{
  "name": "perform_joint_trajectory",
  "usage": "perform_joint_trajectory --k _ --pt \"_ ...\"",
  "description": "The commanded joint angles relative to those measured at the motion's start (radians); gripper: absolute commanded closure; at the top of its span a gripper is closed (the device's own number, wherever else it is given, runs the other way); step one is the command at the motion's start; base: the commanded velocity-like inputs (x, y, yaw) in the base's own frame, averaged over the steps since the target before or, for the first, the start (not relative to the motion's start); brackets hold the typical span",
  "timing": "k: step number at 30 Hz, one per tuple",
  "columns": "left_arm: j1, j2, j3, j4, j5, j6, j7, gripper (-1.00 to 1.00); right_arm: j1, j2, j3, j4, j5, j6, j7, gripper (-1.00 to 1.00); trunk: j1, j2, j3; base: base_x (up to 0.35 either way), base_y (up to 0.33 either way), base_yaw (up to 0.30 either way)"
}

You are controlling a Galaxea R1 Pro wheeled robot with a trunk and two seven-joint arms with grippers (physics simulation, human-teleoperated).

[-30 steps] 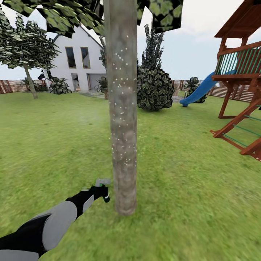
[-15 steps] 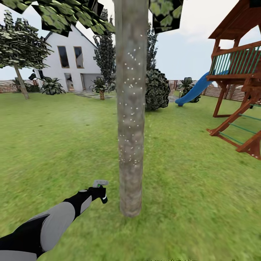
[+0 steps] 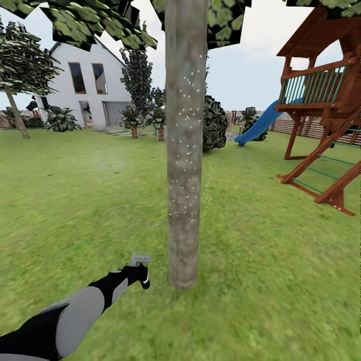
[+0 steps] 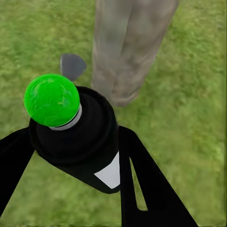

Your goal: In the garden, pick up the pesticide atomizer on the floor and spray pesticide onto both trees until each tree trunk is fully covered.

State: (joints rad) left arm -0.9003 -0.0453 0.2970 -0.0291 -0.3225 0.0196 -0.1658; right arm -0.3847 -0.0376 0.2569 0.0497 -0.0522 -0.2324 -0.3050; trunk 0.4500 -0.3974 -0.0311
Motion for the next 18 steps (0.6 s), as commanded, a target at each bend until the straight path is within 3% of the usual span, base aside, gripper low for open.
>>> perform_joint_trajectory --k 1,5,10,12,13,16,17,18 --pt "0.002 0.000 0.010 -0.002 -0.009 0.002 -0.003 1.00 -0.002 -0.005 0.008 0.004 -0.005 -0.007 -0.002 -1.00 0.000 -0.003 -0.002 -0.348 0.118 0.000" --pt "0.007 0.000 0.010 -0.002 -0.009 0.002 -0.003 1.00 -0.002 -0.017 0.008 0.004 -0.004 -0.008 -0.002 -1.00 0.000 -0.003 -0.002 -0.331 0.107 0.000" --pt "0.009 -0.001 0.010 -0.001 -0.010 0.001 -0.008 1.00 -0.002 -0.027 0.009 0.001 -0.003 -0.007 -0.007 -1.00 0.000 -0.003 -0.002 -0.068 0.018 0.000" --pt "0.009 -0.001 0.010 0.000 -0.010 0.000 -0.060 1.00 -0.005 -0.047 0.009 -0.054 -0.003 -0.002 0.019 -1.00 0.000 -0.003 -0.002 -0.008 0.002 0.000" --pt "0.010 -0.001 0.010 0.000 -0.010 -0.001 -0.114 1.00 -0.006 -0.072 0.009 -0.112 -0.003 0.009 0.056 -1.00 0.000 -0.003 -0.002 -0.004 0.001 0.000" --pt "0.016 0.000 0.008 -0.002 -0.012 -0.033 -0.294 1.00 -0.036 -0.184 0.005 -0.320 -0.007 0.166 0.343 -1.00 0.000 -0.003 -0.002 -0.002 0.000 0.000" --pt "0.017 0.001 -0.004 -0.003 -0.014 -0.042 -0.342 1.00 -0.076 -0.231 0.003 -0.377 -0.010 0.226 0.461 -1.00 0.000 -0.003 -0.002 0.000 0.000 0.000" --pt "0.018 0.001 -0.030 -0.004 -0.016 -0.045 -0.375 1.00 -0.108 -0.255 0.002 -0.398 -0.012 0.248 0.521 -1.00 0.000 -0.003 -0.002 0.000 0.000 0.000"
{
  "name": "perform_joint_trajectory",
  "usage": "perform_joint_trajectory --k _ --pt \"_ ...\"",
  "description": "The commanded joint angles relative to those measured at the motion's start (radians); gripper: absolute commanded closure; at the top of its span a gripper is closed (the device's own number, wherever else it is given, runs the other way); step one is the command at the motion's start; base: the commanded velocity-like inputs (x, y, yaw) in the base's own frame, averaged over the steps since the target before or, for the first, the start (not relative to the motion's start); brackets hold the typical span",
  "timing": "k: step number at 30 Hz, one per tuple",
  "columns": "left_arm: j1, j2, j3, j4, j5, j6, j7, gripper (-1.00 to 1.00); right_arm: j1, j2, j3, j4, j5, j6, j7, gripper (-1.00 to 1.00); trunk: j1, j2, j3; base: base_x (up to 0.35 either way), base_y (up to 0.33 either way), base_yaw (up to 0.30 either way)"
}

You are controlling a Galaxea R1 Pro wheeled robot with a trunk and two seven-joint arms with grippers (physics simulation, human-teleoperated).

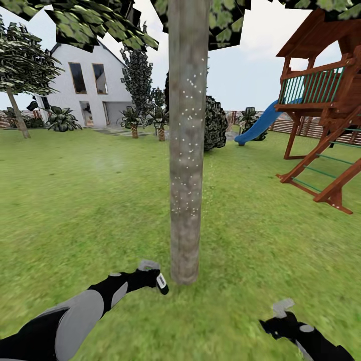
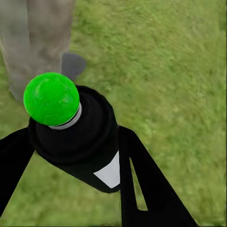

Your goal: In the garden, pick up the pesticide atomizer on the floor and spray pesticide onto both trees until each tree trunk is fully covered.

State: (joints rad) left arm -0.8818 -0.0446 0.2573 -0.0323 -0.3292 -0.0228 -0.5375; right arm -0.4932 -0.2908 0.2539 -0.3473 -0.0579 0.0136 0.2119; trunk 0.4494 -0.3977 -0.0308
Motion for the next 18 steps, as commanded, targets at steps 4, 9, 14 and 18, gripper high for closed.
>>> perform_joint_trajectory --k 4,9,14,18 --pt "0.000 -0.006 -0.215 -0.007 -0.013 -0.011 -0.248 1.00 -0.128 -0.055 0.003 -0.038 -0.014 0.040 0.348 -1.00 0.001 -0.002 -0.003 0.000 0.000 0.000" --pt "0.000 -0.080 -0.306 -0.095 -0.013 -0.014 -0.502 1.00 -0.212 -0.050 0.004 -0.147 -0.100 0.168 0.555 -1.00 0.001 -0.002 -0.003 0.000 0.000 0.000" --pt "0.000 -0.100 -0.329 -0.125 -0.014 -0.014 -0.543 1.00 -0.221 -0.040 0.005 -0.312 -0.217 0.210 0.625 -1.00 0.001 -0.002 -0.003 0.000 0.000 0.000" --pt "0.000 -0.101 -0.459 -0.127 -0.013 -0.012 -0.543 1.00 -0.222 -0.016 0.006 -0.358 -0.229 0.228 0.691 1.00 0.001 -0.002 -0.003 0.000 0.000 0.000"
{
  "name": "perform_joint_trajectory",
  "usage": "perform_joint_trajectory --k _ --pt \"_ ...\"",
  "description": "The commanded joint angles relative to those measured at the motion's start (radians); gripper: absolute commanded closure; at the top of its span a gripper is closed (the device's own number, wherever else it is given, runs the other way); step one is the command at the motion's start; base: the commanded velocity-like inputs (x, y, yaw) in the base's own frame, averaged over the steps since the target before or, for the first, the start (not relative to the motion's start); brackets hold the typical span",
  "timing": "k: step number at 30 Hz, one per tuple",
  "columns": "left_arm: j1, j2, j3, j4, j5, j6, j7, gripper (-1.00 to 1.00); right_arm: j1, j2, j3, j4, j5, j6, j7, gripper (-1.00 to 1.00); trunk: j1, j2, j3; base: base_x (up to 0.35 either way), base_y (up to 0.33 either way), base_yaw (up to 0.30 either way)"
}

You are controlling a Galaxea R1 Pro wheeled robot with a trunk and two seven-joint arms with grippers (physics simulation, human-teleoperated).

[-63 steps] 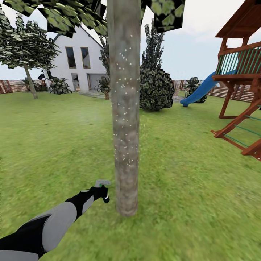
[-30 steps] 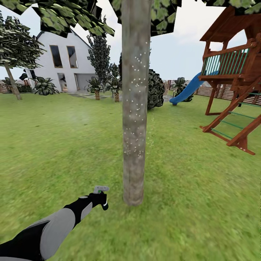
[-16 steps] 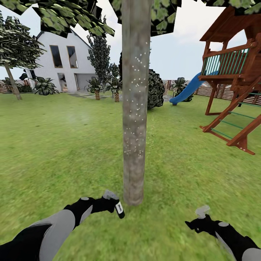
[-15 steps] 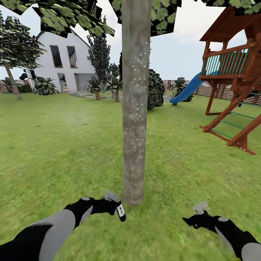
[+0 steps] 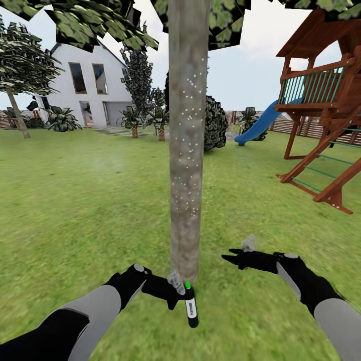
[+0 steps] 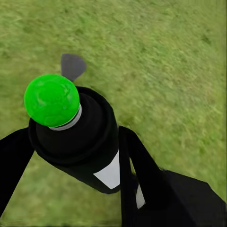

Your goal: In the garden, pick up the pesticide atomizer on the floor and spray pesticide onto both trees until each tree trunk is fully covered.

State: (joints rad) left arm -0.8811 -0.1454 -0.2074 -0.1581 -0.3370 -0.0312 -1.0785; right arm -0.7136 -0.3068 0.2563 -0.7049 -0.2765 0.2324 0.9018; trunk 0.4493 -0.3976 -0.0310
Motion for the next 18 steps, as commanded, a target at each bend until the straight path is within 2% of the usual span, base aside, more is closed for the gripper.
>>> perform_joint_trajectory --k 1,6,7,8,9,11,13,18 --pt "-0.001 0.000 -0.005 -0.001 -0.005 -0.003 -0.002 1.00 -0.001 0.020 0.004 -0.005 -0.010 0.013 0.023 1.00 0.001 -0.002 -0.002 0.000 0.000 0.000" --pt "-0.001 0.000 -0.024 -0.008 -0.002 -0.002 0.000 1.00 -0.001 0.132 0.011 -0.064 -0.010 0.095 0.088 1.00 0.001 -0.002 -0.002 0.000 0.000 0.000" --pt "-0.001 0.000 -0.024 -0.018 0.002 -0.002 0.000 1.00 -0.001 0.157 0.021 -0.072 -0.008 0.111 0.108 1.00 0.001 -0.002 -0.002 0.000 0.000 0.000" --pt "-0.001 0.000 -0.024 -0.022 0.005 -0.002 0.000 1.00 -0.001 0.169 0.039 -0.074 -0.007 0.118 0.116 1.00 0.001 -0.002 -0.002 0.000 0.000 0.000" --pt "-0.001 0.000 -0.023 -0.026 0.021 -0.002 0.000 1.00 -0.001 0.180 0.084 -0.077 -0.005 0.124 0.121 1.00 0.001 -0.002 -0.002 0.000 0.000 0.000" --pt "-0.001 0.000 -0.021 -0.050 0.062 -0.002 0.000 1.00 -0.001 0.192 0.128 -0.076 -0.004 0.128 0.124 1.00 0.001 -0.002 -0.002 0.000 0.000 0.000" --pt "-0.001 0.001 -0.021 -0.073 0.082 -0.002 0.000 1.00 -0.001 0.195 0.139 -0.074 -0.003 0.129 0.123 1.00 0.001 -0.002 -0.002 0.000 0.000 0.000" --pt "-0.001 0.001 -0.021 -0.085 0.092 -0.001 0.000 1.00 -0.001 0.196 0.144 -0.036 -0.002 0.129 0.121 1.00 0.001 -0.002 -0.002 0.000 0.000 0.000"
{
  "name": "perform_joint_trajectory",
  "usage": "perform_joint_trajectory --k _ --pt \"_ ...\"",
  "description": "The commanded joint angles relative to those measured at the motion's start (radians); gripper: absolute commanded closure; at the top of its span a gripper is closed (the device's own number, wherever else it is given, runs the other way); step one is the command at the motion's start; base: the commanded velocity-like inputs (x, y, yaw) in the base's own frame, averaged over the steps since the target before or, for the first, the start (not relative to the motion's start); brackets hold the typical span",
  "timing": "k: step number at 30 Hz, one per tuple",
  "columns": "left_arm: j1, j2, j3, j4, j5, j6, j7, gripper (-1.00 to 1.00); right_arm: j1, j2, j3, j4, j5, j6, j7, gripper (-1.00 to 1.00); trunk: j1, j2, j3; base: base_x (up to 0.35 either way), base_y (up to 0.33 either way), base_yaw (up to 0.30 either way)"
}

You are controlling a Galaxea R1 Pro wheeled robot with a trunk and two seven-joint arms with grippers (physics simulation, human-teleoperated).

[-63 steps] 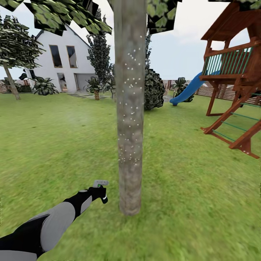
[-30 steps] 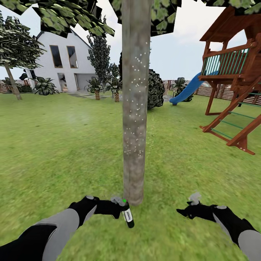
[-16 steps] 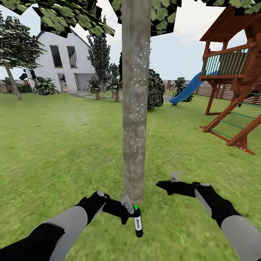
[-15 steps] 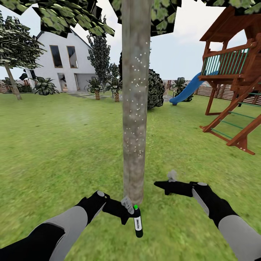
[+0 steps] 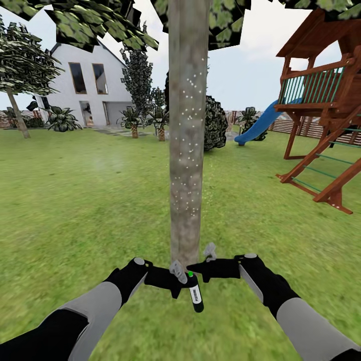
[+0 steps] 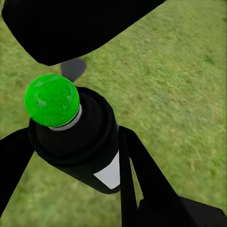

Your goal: In the garden, pick up the pesticide atomizer on the floor and spray pesticide onto both trees until each tree trunk is fully covered.

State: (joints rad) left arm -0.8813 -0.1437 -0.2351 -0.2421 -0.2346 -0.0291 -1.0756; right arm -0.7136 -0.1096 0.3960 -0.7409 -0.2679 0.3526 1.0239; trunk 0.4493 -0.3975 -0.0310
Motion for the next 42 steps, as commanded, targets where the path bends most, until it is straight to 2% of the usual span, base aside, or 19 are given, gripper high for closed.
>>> perform_joint_trajectory --k 1,23,38,41,42 --pt "-0.001 -0.001 0.007 -0.001 -0.010 -0.003 -0.003 1.00 -0.001 -0.002 0.004 0.004 -0.010 0.008 -0.001 1.00 0.001 -0.002 -0.002 0.000 0.000 0.000" --pt "-0.001 -0.002 0.007 -0.002 -0.009 -0.004 -0.003 1.00 -0.001 -0.004 0.001 0.020 -0.008 0.008 -0.004 1.00 0.001 -0.002 -0.002 0.000 0.000 0.000" --pt "-0.001 -0.001 0.007 -0.002 -0.009 -0.005 -0.003 1.00 -0.001 -0.004 0.000 0.040 -0.008 0.006 -0.034 1.00 0.001 -0.002 -0.002 0.000 0.000 0.000" --pt "-0.001 -0.002 0.007 -0.001 -0.009 -0.005 -0.003 1.00 -0.002 -0.010 -0.004 0.039 -0.009 0.007 -0.156 1.00 0.001 -0.002 -0.002 0.000 0.000 0.000" --pt "-0.001 -0.002 0.007 -0.001 -0.009 -0.005 -0.003 1.00 -0.014 -0.031 -0.007 0.037 -0.009 0.008 -0.252 -1.00 0.001 -0.002 -0.002 0.000 0.000 0.000"
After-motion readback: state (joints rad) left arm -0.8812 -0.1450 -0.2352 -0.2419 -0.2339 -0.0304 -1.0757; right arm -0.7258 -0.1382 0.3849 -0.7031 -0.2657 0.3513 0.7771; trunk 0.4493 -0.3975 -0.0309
